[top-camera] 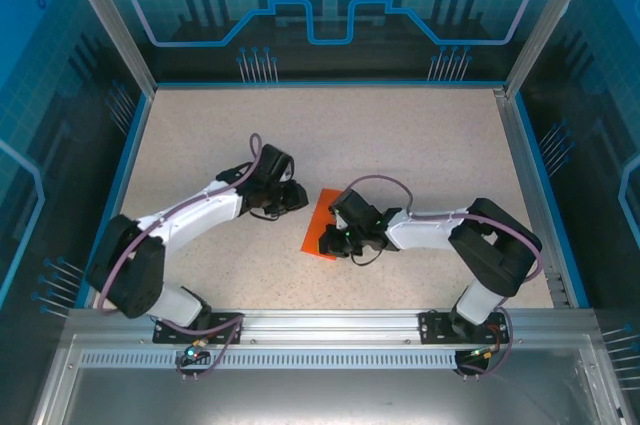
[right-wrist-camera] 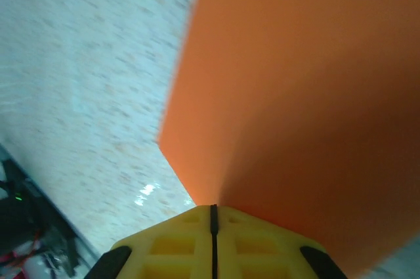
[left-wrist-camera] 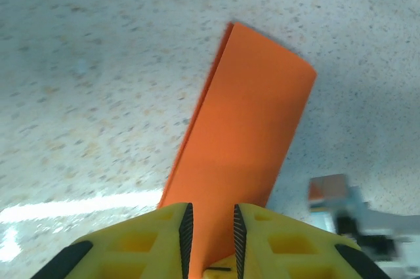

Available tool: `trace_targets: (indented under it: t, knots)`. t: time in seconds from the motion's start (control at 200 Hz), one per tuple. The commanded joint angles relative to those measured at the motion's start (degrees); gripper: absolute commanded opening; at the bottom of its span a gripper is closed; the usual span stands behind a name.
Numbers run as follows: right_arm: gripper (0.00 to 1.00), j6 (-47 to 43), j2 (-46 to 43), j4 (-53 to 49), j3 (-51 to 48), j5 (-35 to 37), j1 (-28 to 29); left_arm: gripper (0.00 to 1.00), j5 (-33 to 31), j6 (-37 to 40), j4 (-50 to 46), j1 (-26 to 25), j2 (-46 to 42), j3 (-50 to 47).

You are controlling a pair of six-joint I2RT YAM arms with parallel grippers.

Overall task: Fold a paper plane with a square sheet of paper (pick it up from the middle)
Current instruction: Rotate the square sheet of paper at the center of the table.

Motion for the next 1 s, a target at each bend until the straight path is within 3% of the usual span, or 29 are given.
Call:
trace_targets:
  t: [0.0,0.2,0.495,0.79,0.995]
  knots:
    - [0.09,-1.9,-2.5,-2.8,4.3,3.9,-0.3,0.27,-4.4,-3.8,-4.0,0.3,-4.4,-4.7]
    - [0.09,-7.6,-0.2,-10.9,9.5,7.0,-4.2,0.31,-5.3,-6.4,-4.9,0.3,-11.3,-9.3]
    - [0.09,-9.6,8.1,-19.2,16.7,10.0,-7.2,0.3,1.9,-5.9,-1.6,-1.6,-12.3,-11.3]
    - [0.08,-7.0,9.3,-12.3,13.5,7.7,-9.1,0.24,7.4,-10.0,10.0,-8.8,-6.9,-10.9]
    - [0.1,-9.1,2.3,-0.4,6.6,-0.4,-12.5,0.17,7.6,-13.2,16.7,-13.2,-1.2,-9.9]
